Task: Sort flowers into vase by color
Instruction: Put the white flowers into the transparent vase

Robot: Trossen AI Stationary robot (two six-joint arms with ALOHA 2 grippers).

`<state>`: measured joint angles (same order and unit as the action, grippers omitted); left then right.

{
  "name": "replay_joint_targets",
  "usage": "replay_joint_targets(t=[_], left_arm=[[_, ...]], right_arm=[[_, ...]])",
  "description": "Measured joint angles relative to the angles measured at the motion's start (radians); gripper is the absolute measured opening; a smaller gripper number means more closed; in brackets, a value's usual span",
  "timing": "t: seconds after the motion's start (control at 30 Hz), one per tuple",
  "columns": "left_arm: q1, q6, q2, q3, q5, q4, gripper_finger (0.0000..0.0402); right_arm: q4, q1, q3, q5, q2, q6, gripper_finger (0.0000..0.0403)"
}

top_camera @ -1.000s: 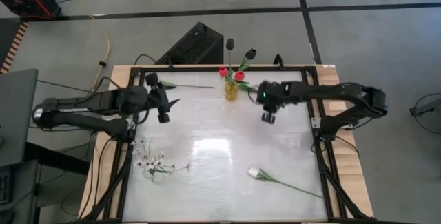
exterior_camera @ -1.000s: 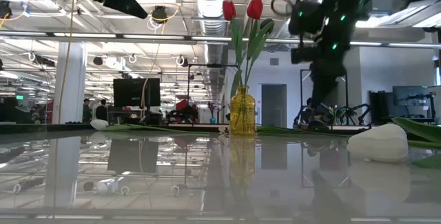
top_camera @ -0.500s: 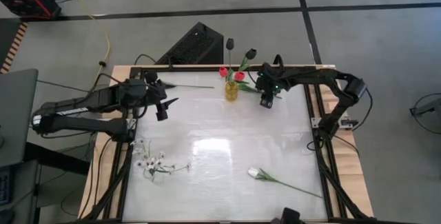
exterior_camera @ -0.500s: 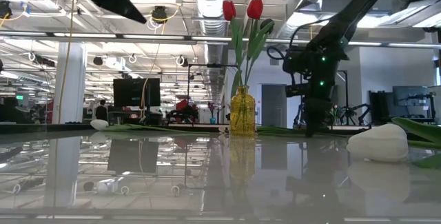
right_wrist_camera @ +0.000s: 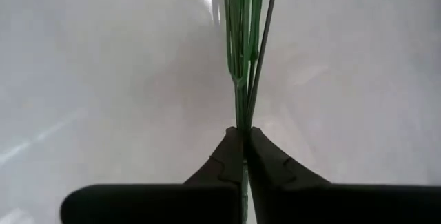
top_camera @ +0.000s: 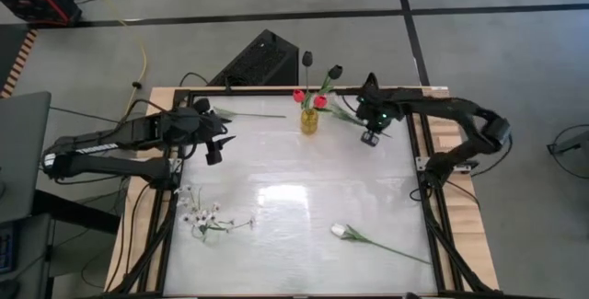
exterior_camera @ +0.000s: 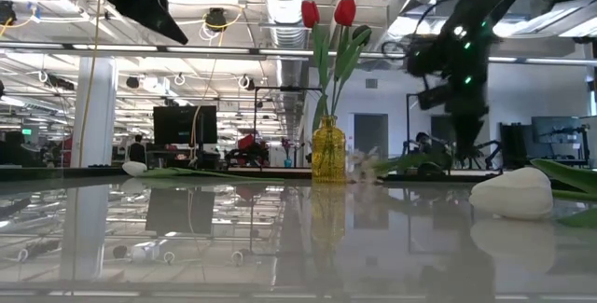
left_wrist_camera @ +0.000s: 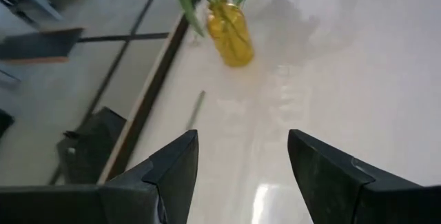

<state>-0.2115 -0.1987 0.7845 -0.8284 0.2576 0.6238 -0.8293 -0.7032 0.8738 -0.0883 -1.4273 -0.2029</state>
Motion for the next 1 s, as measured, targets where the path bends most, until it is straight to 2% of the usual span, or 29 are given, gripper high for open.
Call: replay_joint_targets(t=[0.17,0.3,0.43,0.57,0.67,0.77,0.87,1.0], left_arm=[[0.000,0.063,0.000,0.000,-0.091,0.012,0.0212],[0.001,0.098,0.000,0.000,-0.157,0.014,0.0212],[0.001,0.116,0.000,0.000,-0.198,0.014,0.0212],[0.001,0.116,0.000,0.000,-0.210,0.014,0.0212],[0.003,0.115,0.000,0.000,-0.210,0.014,0.0212],[0.016,0.107,0.000,0.000,-0.233,0.010,0.0212],[0.033,0.097,0.000,0.000,-0.298,-0.016,0.0212],[0.067,0.118,0.000,0.032,-0.406,-0.186,0.0212]], right_arm=[[-0.172,0.063,0.000,0.000,0.192,0.150,0.0023],[-0.255,0.180,0.000,0.000,0.367,0.342,0.0023],[-0.392,0.356,0.001,0.028,0.529,0.541,0.0023],[-0.438,0.595,0.000,0.127,0.640,0.710,0.0023],[-0.280,0.794,-0.027,0.140,0.687,0.825,0.0023],[0.005,0.969,-0.063,0.090,0.685,0.816,0.0023],[0.348,1.108,-0.105,-0.023,0.632,0.664,0.0024],[0.834,1.189,-0.130,-0.158,0.491,0.362,0.0024]])
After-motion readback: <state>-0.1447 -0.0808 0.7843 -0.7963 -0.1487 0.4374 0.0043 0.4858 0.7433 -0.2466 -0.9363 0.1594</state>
